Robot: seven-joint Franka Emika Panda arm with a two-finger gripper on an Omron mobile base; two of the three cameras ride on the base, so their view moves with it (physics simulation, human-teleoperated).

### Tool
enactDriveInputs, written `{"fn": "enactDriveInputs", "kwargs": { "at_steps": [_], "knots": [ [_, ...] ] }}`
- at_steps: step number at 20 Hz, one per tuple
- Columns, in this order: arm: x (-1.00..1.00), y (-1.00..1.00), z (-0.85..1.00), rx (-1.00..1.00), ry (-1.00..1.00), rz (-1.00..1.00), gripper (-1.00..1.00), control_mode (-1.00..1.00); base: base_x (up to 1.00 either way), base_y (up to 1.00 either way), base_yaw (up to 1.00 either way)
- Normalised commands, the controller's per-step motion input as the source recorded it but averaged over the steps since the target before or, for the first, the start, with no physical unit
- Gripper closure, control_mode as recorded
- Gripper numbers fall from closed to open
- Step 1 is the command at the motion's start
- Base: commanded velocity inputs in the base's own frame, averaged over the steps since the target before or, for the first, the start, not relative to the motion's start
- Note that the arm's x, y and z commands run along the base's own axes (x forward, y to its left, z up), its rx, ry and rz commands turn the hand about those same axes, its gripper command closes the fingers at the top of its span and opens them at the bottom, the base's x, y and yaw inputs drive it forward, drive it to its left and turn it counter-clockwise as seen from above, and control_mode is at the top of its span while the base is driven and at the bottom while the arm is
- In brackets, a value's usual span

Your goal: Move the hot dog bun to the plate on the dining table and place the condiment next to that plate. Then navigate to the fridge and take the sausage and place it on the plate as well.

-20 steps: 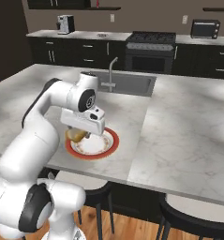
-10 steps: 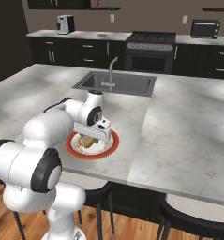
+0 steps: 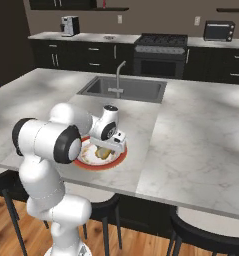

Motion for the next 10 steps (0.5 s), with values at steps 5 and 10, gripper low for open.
{"fn": "enactDriveInputs", "kwargs": {
  "at_steps": [5,10],
  "knots": [
    [0.51,-0.03,-0.45,-0.02,-0.01,0.0,1.0,-1.0,0.0,0.0,0.0],
    [0.06,-0.08,-0.14,-0.02,0.0,0.0,-1.0,-1.0,0.0,0.0,0.0]
  ]
}}
